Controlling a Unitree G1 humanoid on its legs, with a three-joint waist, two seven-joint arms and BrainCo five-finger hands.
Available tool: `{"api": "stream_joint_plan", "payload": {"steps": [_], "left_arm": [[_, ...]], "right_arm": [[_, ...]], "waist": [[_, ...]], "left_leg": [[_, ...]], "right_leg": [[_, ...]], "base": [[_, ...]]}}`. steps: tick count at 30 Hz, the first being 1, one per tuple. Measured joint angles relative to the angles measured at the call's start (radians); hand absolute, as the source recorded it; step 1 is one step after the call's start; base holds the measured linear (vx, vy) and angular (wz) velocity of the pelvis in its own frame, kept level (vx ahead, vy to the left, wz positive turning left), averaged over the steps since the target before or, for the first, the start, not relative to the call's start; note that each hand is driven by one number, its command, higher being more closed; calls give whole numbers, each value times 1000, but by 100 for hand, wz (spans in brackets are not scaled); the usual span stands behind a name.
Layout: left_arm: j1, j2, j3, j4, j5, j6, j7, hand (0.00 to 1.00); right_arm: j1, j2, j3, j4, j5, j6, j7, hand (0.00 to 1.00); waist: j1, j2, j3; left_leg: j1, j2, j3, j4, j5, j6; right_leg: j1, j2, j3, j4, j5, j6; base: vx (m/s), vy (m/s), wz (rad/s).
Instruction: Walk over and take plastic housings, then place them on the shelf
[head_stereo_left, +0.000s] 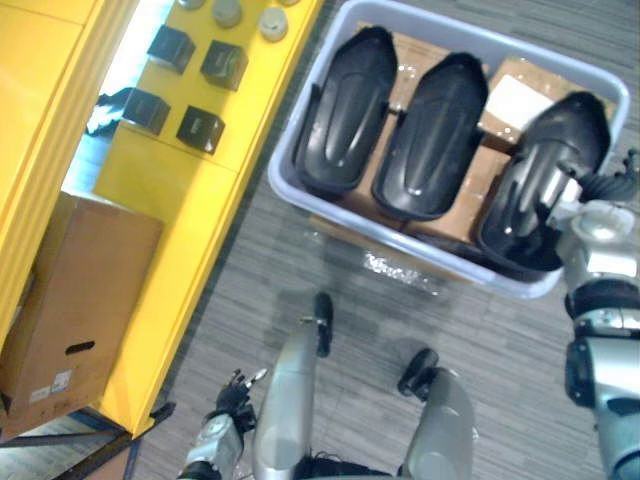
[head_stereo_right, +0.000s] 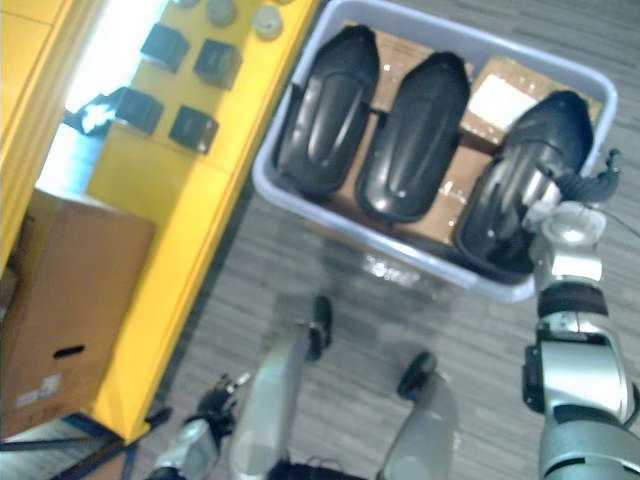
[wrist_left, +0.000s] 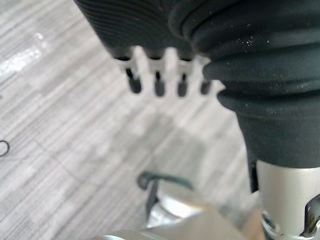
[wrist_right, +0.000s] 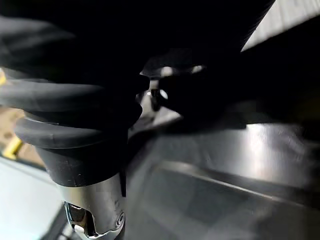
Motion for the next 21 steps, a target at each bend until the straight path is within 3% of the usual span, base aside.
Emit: {"api": "stream_joint_plan", "payload": {"steps": [5, 6, 16, 21], "left_arm": [[-3, -7, -29, -1, -1, -20, -1, 0], [-3, -7, -29, 0, -2, -20, -2, 0], [-3, -4, -55, 4, -25, -19, -6, 0], [-4, -9, -80, 16, -34, -18, -6, 0]], "right_arm": [[-2, -37, 2, 57, 9, 76, 38, 0], [-4, -37, 1, 73, 10, 88, 40, 100], [-25, -77, 0, 162, 4, 112, 65, 100], [-27, -92, 1, 173, -44, 136, 59, 100]], "waist": [[14, 21, -2], [16, 21, -2], [18, 22, -3], [21, 56, -27]], "left_leg": [[-17, 0, -14, 8, 0, 0], [-17, 0, -14, 8, 0, 0], [0, -1, -12, -13, 8, -6], [4, -2, -12, -28, 18, -9]], "right_leg": [[-3, 0, -18, 5, -4, -2], [-2, 0, -19, 5, -5, -2], [2, -1, -20, 5, -6, -3], [2, -1, -24, 3, -7, -4]], "base": [[6, -7, 5], [12, -14, 4], [0, 0, 0], [0, -6, 0]]}}
